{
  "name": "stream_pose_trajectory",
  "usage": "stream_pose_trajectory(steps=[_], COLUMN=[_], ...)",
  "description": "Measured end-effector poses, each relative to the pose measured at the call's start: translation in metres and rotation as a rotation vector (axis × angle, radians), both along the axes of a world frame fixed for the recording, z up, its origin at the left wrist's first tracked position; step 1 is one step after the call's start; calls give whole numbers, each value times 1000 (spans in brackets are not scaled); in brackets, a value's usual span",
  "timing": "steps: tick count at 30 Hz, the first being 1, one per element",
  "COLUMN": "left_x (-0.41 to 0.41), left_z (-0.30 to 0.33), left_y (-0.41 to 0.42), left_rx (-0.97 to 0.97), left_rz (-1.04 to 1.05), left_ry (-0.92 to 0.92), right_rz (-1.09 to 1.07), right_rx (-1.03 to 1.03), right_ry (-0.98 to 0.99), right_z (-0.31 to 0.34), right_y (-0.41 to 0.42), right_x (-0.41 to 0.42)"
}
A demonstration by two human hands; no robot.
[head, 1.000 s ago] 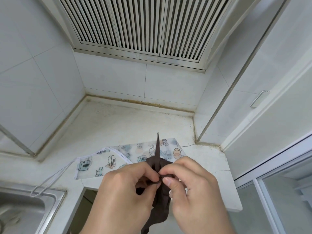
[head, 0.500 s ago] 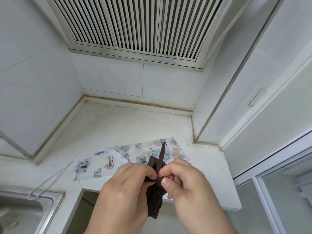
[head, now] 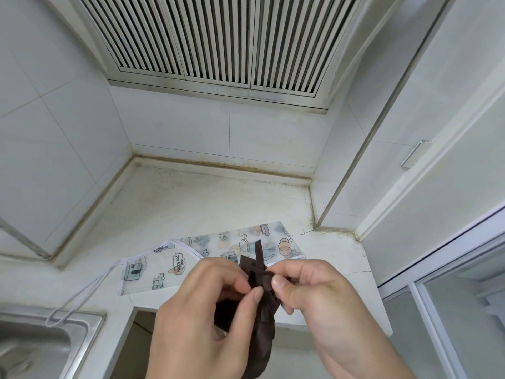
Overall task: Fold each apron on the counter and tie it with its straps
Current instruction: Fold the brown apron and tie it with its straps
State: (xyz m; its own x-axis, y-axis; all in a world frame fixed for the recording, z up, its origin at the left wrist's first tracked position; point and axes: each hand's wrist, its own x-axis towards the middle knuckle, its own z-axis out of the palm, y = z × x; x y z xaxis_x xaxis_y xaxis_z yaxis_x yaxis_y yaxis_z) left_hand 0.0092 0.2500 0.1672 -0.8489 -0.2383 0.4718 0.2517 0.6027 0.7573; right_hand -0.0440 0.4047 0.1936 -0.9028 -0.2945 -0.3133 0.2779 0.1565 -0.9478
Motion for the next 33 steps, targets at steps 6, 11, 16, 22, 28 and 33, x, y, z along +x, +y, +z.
stream_pose_trajectory(steps=[6, 11, 16, 22, 28, 33], left_x=[-4, -8, -8, -10, -9, -10], left_z=[2, 0, 0, 4, 8, 6], left_y=[1, 3, 0, -8, -12, -13], left_rx=[-121, -158, -167, -97, -9, 74], left_rz=[28, 69, 15, -80, -126, -173], left_ry=[97, 101, 55, 22, 2, -27], right_rz=[13, -22, -60, -115, -216, -230], right_rx=[-17, 16, 105, 200, 268, 316], right_ry=[83, 113, 147, 233, 424, 588], right_z=[7, 5, 0, 9, 10, 9], right_y=[-5, -8, -10, -8, -9, -6], right_x=[1, 3, 6, 8, 12, 13])
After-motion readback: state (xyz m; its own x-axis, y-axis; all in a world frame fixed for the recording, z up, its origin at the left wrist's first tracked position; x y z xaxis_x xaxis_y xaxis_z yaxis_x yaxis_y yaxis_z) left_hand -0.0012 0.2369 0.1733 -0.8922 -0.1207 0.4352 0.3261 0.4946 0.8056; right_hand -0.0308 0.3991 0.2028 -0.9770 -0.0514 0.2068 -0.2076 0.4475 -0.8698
